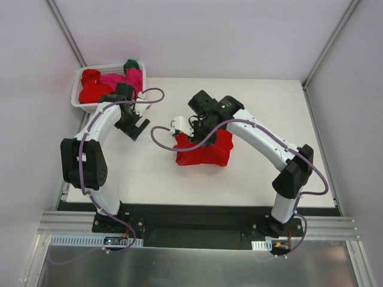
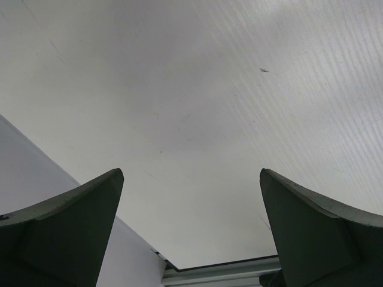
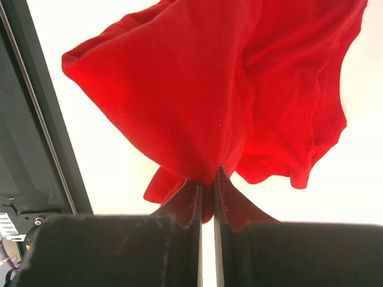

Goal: Fold and stack the t-shirts

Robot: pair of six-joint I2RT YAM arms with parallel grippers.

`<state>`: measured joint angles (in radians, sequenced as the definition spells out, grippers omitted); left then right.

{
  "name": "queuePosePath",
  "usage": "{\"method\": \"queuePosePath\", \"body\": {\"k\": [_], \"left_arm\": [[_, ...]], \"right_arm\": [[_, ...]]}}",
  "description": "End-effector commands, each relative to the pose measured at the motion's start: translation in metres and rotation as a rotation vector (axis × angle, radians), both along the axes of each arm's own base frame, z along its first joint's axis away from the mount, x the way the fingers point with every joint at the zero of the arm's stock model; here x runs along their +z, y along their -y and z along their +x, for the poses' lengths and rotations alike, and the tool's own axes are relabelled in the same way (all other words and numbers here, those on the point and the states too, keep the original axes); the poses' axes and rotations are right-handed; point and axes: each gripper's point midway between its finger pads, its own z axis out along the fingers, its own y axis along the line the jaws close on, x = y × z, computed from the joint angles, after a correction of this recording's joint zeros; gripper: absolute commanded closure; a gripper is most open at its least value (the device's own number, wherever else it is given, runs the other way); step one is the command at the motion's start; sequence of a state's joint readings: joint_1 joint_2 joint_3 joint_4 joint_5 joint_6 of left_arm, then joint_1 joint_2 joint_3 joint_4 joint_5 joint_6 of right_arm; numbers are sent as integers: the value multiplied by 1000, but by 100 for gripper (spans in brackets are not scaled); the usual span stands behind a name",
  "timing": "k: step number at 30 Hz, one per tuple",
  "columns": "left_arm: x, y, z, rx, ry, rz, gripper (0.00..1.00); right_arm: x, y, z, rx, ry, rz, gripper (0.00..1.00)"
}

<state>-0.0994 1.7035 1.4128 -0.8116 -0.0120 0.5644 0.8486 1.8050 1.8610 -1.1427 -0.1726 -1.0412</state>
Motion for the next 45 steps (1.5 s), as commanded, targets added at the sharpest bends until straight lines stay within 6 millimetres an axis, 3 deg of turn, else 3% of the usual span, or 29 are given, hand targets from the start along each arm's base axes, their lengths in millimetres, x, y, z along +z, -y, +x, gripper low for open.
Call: {"method": "queuePosePath", "body": {"k": [1, 10, 17, 21, 26, 36, 45], "left_arm": [[9, 0, 3, -14, 17, 24, 1], [9, -2, 2, -24, 16, 37, 1], [10, -1, 5, -24, 21, 32, 1], [11, 0, 6, -22, 21, 23, 1], [13, 4, 7, -28, 31, 21, 1], [15, 9, 6, -39, 35, 18, 1], [15, 9, 7, -49, 35, 23, 1]], "right_arm": [[1, -10, -2, 40, -4, 20, 99], [2, 18, -19, 87, -14, -125, 99], [22, 33, -27, 94, -17, -183, 99], [29, 38, -45, 140, -76, -189, 99], [19, 38, -65, 132, -164, -186, 99], [-16, 35, -88, 140, -252, -205, 99], [-27, 23, -65, 141, -222, -209, 99]]}}
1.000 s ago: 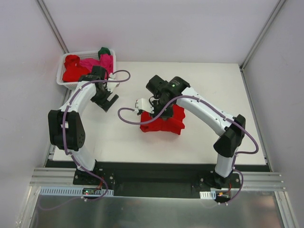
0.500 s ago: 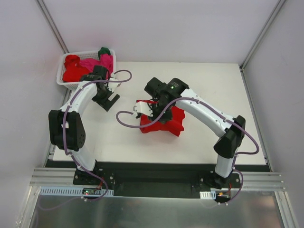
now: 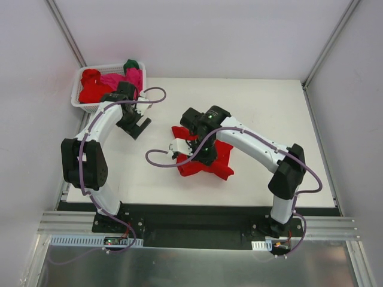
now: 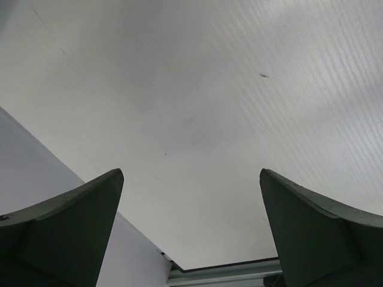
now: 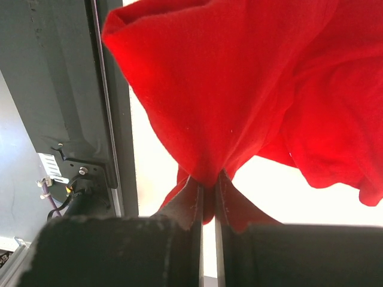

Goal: Fold and stack the t-shirts

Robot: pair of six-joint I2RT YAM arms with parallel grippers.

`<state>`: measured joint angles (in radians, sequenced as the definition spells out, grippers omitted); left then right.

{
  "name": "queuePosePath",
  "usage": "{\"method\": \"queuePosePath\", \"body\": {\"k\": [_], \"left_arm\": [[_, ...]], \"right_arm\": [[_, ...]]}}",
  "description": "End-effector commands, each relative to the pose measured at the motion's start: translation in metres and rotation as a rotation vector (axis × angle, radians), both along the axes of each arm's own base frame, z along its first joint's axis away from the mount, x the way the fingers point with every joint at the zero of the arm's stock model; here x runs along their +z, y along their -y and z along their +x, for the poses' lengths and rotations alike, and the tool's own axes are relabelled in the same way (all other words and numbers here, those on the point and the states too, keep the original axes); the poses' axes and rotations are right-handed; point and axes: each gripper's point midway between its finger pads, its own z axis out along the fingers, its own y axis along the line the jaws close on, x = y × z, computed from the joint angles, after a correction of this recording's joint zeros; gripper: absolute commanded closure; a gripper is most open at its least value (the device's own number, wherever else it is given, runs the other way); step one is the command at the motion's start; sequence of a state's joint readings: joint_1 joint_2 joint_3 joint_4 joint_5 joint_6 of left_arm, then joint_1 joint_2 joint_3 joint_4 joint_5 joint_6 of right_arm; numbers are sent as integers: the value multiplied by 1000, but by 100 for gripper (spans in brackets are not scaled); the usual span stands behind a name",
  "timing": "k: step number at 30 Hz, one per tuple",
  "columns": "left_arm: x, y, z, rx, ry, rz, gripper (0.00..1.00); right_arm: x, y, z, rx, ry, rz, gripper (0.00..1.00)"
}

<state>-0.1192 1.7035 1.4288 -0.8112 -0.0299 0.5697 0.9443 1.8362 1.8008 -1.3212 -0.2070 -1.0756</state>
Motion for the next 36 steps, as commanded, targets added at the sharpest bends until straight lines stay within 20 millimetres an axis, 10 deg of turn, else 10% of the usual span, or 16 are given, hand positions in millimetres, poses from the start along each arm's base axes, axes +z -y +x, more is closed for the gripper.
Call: {"method": "queuePosePath", "body": {"k": [1, 19, 36], "left_arm": [[9, 4, 2, -31, 13, 9, 1], [1, 2, -4, -20, -11, 15, 1], [-3, 4, -2, -18, -23, 17, 1]], "right_arm": [[1, 4, 2, 4, -40, -28, 99], [-4, -17, 108, -47, 139, 25, 99], [4, -14, 168, -123, 344, 55, 99]]}}
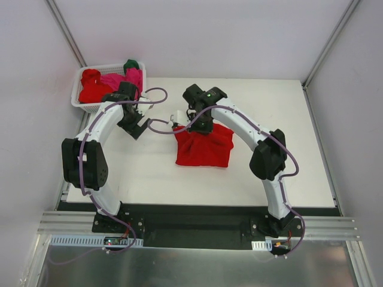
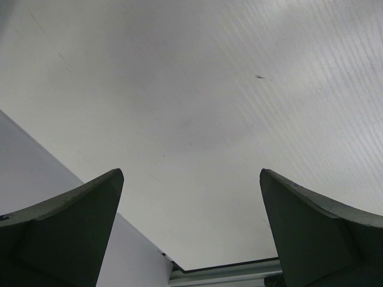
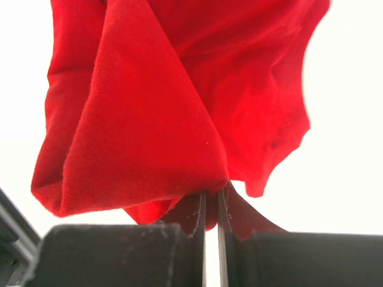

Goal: Fold and stack the t-shirts

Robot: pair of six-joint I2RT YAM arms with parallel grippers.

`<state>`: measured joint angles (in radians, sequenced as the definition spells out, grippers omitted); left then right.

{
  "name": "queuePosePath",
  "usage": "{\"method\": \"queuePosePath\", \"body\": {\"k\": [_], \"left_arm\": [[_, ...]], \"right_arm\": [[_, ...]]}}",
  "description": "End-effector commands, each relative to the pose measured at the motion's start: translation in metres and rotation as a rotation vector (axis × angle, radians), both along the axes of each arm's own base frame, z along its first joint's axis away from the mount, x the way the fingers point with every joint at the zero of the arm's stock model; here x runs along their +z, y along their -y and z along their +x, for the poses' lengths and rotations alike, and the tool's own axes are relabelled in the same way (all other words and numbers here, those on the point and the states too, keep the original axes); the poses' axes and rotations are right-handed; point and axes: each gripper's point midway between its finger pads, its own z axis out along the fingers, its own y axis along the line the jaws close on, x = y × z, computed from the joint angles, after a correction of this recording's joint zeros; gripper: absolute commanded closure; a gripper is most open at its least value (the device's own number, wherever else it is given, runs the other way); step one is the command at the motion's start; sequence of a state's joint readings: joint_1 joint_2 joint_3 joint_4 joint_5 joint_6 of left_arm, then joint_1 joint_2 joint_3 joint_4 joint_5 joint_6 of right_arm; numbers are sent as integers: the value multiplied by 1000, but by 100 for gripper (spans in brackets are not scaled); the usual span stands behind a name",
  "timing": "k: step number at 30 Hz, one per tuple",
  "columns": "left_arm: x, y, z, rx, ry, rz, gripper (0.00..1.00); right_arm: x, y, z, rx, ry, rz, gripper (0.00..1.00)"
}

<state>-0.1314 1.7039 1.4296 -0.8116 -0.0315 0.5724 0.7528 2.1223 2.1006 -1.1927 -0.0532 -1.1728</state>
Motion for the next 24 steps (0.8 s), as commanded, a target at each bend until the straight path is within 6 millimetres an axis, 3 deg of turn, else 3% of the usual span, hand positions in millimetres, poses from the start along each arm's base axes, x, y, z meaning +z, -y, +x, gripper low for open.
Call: {"method": "queuePosePath", "body": {"k": [1, 11, 18, 19, 20, 21, 22, 24], "left_arm": [[-3, 1, -2, -7, -22, 15, 1], [-5, 2, -1, -8, -25, 13, 1], [-6, 4, -1, -11, -31, 12, 1], [-6, 4, -1, -13, -32, 13, 1], [-5, 5, 0, -15, -28, 9, 1], [-6, 5, -1, -17, -32, 9, 1], [-6, 6, -1, -18, -32, 7, 1], [-6, 7, 0, -21, -30, 6, 1]], "right_arm": [[27, -4, 23, 3, 127, 46, 99], [9, -5, 15, 1, 59, 22, 99], [-6, -6, 19, -11, 47, 5, 97], [-8, -6, 23, -17, 61, 4, 83], [-7, -8, 25, -35, 72, 13, 34], [-6, -5, 32, -54, 108, -1, 8], [-3, -5, 40, -70, 150, -3, 0], [6, -3, 47, -96, 203, 6, 0]]}}
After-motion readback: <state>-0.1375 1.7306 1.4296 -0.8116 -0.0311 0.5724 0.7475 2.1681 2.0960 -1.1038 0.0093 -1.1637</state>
